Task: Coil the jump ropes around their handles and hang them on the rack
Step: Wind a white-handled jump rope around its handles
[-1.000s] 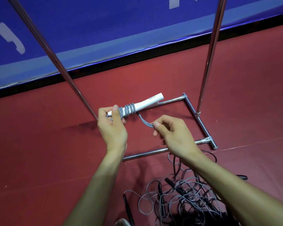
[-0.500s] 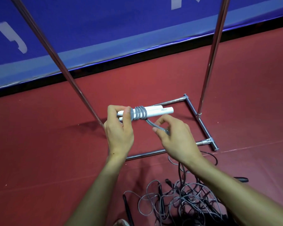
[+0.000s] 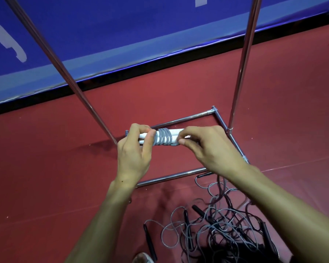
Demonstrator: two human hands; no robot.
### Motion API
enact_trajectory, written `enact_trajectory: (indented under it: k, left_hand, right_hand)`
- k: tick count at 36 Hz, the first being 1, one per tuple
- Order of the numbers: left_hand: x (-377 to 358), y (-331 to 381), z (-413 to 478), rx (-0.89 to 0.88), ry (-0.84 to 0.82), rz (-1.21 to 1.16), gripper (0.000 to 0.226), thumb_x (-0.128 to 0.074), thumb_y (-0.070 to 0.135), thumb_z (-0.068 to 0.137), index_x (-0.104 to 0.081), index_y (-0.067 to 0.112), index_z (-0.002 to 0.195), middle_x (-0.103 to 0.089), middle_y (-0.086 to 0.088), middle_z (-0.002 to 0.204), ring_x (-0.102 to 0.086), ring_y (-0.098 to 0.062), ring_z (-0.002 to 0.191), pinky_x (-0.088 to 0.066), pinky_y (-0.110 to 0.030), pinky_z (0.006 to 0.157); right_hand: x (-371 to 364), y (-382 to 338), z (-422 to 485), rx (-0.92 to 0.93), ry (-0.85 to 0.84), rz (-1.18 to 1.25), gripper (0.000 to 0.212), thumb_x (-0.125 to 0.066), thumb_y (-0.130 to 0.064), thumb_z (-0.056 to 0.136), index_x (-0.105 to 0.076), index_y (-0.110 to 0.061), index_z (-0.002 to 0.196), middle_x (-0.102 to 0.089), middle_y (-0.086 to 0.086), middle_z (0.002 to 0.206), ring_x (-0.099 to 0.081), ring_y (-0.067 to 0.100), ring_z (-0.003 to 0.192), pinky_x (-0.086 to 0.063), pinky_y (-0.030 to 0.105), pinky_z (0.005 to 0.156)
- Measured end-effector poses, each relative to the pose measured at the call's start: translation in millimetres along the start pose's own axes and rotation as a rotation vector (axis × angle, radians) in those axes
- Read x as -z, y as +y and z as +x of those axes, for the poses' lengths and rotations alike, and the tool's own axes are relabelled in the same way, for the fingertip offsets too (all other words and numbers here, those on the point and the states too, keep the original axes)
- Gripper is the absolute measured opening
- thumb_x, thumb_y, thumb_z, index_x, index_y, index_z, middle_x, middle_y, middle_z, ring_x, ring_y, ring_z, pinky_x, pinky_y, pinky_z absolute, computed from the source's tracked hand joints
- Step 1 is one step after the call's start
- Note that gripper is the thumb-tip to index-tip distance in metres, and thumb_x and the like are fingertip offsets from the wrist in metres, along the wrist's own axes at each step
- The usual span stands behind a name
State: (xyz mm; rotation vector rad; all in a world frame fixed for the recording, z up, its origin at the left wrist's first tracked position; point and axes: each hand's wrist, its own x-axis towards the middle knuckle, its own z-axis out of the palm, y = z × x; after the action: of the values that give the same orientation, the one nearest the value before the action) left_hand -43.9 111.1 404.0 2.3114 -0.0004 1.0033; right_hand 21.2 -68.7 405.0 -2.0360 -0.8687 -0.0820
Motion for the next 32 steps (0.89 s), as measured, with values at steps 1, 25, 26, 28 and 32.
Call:
enact_trajectory:
  k: [1, 25, 26, 28, 32]
  left_hand:
    - [2.8, 0.6, 0.7, -0.003, -0.020, -0.010, 0.020, -0.052, 0.016, 0.092, -0.058, -0.002, 0.087, -0.061, 0.005, 0.085, -0.056, -0.011, 0.070, -0.038, -0.002, 0.060]
    - [13.2, 7.0, -1.1, 0.105, -0.360, -0.129, 0.014, -0.056, 0.018, 0.092, -0.059, 0.008, 0.082, -0.062, -0.012, 0.068, -0.047, -0.022, 0.056, -0.036, -0.027, 0.051]
    - [14.7, 6.7, -0.5, 0.112, -0.368, -0.141, 0.012, -0.056, 0.018, 0.092, -0.058, 0.013, 0.082, -0.063, -0.011, 0.070, -0.048, -0.021, 0.056, -0.037, -0.028, 0.053]
    - [17.4, 7.0, 1.4, 0.121, -0.386, -0.169, 0.012, -0.056, 0.019, 0.092, -0.056, 0.020, 0.080, -0.065, -0.010, 0.074, -0.051, -0.021, 0.059, -0.040, -0.031, 0.055]
    - [22.2, 12.5, 4.5, 0.117, -0.435, -0.264, 0.010, -0.054, 0.028, 0.090, -0.055, 0.028, 0.081, -0.066, -0.005, 0.080, -0.057, -0.026, 0.068, -0.046, -0.032, 0.062]
  right_hand:
    - [4.3, 1.2, 1.5, 0.034, -0.026, -0.016, 0.005, -0.069, -0.023, 0.089, -0.073, -0.020, 0.090, -0.059, -0.005, 0.060, -0.047, 0.015, 0.058, -0.038, 0.026, 0.059]
    - [29.1, 18.1, 8.0, 0.296, -0.331, -0.091, 0.017, -0.066, -0.029, 0.085, -0.075, -0.015, 0.089, -0.060, -0.004, 0.085, -0.058, 0.016, 0.071, -0.050, 0.040, 0.065]
    - [29.2, 17.7, 8.9, 0.292, -0.343, -0.080, 0.017, -0.066, -0.027, 0.085, -0.075, -0.014, 0.088, -0.060, -0.003, 0.085, -0.058, 0.015, 0.071, -0.049, 0.038, 0.067]
    - [30.7, 17.1, 10.8, 0.270, -0.378, -0.052, 0.017, -0.066, -0.026, 0.085, -0.075, -0.012, 0.088, -0.061, -0.002, 0.084, -0.056, 0.011, 0.072, -0.046, 0.028, 0.069]
    - [34.2, 13.7, 12.0, 0.242, -0.446, -0.013, 0.022, -0.063, -0.028, 0.084, -0.075, -0.010, 0.089, -0.062, -0.001, 0.086, -0.052, 0.002, 0.070, -0.039, 0.012, 0.068]
